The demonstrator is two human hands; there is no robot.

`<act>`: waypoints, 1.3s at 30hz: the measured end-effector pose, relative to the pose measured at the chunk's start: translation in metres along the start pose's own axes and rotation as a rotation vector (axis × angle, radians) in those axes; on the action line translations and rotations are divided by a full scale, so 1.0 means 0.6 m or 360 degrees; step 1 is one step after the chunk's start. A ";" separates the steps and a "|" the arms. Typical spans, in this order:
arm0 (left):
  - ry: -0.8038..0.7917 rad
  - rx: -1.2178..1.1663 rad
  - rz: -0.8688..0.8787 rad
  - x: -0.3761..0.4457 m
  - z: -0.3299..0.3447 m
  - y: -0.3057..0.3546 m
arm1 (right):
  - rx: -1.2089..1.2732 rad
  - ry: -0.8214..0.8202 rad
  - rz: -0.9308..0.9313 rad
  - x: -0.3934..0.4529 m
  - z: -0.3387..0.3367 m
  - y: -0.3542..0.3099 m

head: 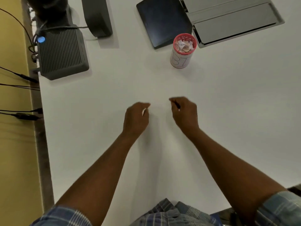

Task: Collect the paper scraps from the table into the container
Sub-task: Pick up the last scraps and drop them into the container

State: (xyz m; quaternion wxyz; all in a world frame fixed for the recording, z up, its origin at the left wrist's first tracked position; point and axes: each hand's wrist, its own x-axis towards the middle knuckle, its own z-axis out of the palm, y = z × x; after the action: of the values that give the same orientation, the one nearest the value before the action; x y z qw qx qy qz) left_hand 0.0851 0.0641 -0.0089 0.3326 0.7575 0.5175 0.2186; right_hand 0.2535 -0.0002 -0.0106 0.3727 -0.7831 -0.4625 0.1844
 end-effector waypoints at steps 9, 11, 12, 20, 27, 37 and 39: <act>-0.0520 0.0342 -0.0018 -0.166 0.006 -0.053 | -0.0446 -0.0812 -0.0171 -0.192 0.010 0.023; -0.0455 0.0362 -0.0020 -0.190 0.008 -0.056 | -0.0486 -0.0816 -0.0210 -0.214 0.009 0.024; -0.0406 0.0331 -0.0043 -0.198 0.009 -0.057 | -0.0499 -0.0789 -0.0234 -0.219 0.010 0.025; -0.0164 0.0305 -0.0046 -0.204 0.021 -0.054 | -0.0644 -0.0642 -0.0250 -0.230 0.025 0.032; -0.0288 0.0078 -0.0355 -0.175 0.005 -0.055 | -0.0450 -0.0770 0.0057 -0.197 0.028 0.023; -0.0234 -0.0401 -0.0887 -0.218 -0.044 -0.080 | 0.0139 -0.0697 0.0764 -0.203 -0.014 0.028; -0.0217 -0.0260 -0.0714 -0.224 -0.034 -0.074 | 0.0162 -0.0657 0.0783 -0.213 -0.010 0.026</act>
State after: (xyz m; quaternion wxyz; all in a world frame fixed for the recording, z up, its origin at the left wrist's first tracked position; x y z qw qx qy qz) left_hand -0.0068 -0.0442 -0.0257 0.4671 0.6071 0.6298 0.1288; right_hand 0.2023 -0.1178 -0.0257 0.2540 -0.7978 -0.3154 0.4467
